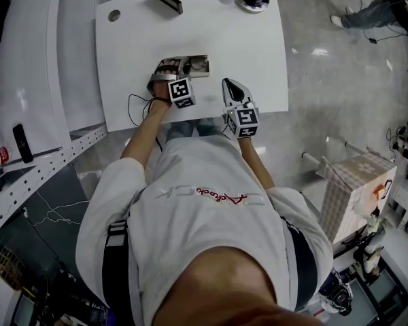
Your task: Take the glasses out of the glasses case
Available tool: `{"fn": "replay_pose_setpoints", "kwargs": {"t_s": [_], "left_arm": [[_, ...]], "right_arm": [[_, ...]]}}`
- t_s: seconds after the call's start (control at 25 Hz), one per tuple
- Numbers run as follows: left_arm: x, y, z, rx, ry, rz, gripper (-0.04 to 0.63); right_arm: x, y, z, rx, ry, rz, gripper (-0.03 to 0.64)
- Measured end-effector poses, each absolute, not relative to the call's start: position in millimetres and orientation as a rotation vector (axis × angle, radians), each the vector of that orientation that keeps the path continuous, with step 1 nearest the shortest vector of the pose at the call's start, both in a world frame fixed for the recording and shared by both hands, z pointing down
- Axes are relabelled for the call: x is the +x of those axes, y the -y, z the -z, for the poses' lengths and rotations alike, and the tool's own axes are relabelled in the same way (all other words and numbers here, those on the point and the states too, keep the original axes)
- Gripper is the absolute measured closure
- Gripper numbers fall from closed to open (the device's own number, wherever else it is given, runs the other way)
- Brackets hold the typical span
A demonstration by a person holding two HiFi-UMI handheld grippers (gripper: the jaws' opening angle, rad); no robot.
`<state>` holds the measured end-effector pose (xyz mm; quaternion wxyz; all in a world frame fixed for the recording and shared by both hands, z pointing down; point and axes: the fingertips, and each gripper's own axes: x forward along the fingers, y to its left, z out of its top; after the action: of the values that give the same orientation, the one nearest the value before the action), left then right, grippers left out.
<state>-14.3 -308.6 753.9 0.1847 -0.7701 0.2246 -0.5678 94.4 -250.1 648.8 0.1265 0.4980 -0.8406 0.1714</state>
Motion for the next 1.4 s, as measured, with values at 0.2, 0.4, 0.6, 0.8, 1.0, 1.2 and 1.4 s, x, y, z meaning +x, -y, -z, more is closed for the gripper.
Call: {"fn": "replay_pose_setpoints", "kwargs": {"t_s": [0.2,0.4,0.6,0.8,1.0,1.2,1.4], "left_arm": [[-11.6,320.7,-753.3,-2.152,-0.661,1.595,0.439],[-6.8,324.8,-756.5,-2.079,-0.602,1.618,0.453],[-5.0,335.2,-746.5,-2.077,-0.659,1.59,0.454],[-7.3,335.3,-756.4,-2.045,-0.599,1.655,0.479],[-7.7,340.7,-760.5,-2.014,-0.547,1.668,0.545],[-7.6,342.4,-756.9,-2.012,-0.532,1.661,0.551],[-10.5,340.6,-753.6,-2.027,-0.553,1.647,0.554]], "right_arm": [[96.3,248.7,-652.3,1.439,2.446,-0.509,0.621],[94.6,248.2,-653.7,1.43,2.449,-0.519,0.62],[98.2,253.7,-651.6,1.436,2.452,-0.523,0.62],[100.7,256.3,-652.2,1.441,2.449,-0.53,0.62],[102.1,258.0,-651.6,1.446,2.451,-0.538,0.621],[102.9,259.0,-651.2,1.443,2.453,-0.543,0.621],[100.8,260.1,-650.5,1.438,2.464,-0.541,0.62]]}}
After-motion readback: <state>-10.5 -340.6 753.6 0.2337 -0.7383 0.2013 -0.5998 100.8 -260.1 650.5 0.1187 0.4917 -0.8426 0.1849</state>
